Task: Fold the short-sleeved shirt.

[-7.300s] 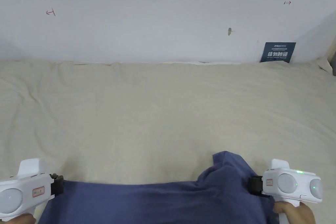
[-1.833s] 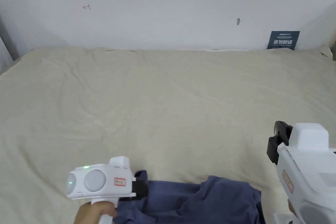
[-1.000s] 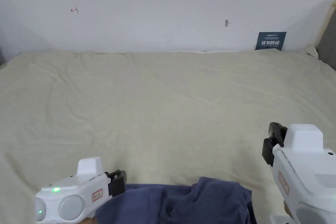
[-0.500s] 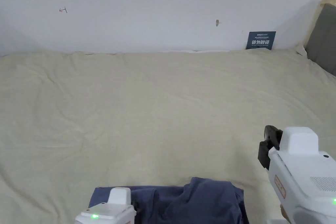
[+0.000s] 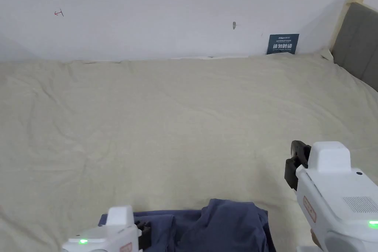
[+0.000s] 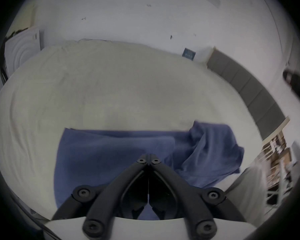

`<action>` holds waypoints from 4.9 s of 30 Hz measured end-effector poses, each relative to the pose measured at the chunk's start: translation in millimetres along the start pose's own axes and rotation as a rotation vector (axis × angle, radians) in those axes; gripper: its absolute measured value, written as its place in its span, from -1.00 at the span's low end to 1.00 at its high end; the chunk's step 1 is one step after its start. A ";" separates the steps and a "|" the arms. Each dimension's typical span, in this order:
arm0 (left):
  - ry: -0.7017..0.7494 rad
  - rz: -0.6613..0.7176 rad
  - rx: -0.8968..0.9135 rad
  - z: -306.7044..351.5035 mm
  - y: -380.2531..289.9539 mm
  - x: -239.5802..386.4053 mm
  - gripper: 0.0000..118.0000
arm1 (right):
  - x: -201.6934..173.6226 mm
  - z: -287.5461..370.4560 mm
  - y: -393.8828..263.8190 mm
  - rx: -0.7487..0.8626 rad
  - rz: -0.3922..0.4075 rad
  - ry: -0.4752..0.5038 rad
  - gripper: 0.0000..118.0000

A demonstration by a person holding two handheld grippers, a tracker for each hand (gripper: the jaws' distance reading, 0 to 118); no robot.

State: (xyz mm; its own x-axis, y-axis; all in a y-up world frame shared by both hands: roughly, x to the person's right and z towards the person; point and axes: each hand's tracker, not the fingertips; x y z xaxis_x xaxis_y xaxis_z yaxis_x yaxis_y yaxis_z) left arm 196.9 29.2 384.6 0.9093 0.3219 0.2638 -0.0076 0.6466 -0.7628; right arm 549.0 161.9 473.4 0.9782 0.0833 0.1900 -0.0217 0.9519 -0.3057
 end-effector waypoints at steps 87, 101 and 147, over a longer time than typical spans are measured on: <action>-0.198 -0.102 -0.105 -39.2 34.3 129.0 0.86 | 23.4 4.1 2.4 0.000 -0.039 -0.011 -0.97; -0.029 -0.149 0.173 -12.7 6.5 86.2 -1.00 | 16.5 2.3 5.1 0.012 -0.025 0.012 -0.97; 0.200 -0.358 0.724 102.7 84.2 78.1 -1.00 | 1.2 39.8 27.3 0.114 -0.022 0.044 -0.97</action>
State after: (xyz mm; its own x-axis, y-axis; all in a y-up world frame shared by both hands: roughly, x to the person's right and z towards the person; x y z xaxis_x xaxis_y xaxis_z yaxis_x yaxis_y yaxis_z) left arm 224.5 179.8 401.6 0.9639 -0.0721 0.2564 0.0918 0.9936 -0.0660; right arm 541.4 199.7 502.4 0.9868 0.0512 0.1538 -0.0208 0.9810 -0.1931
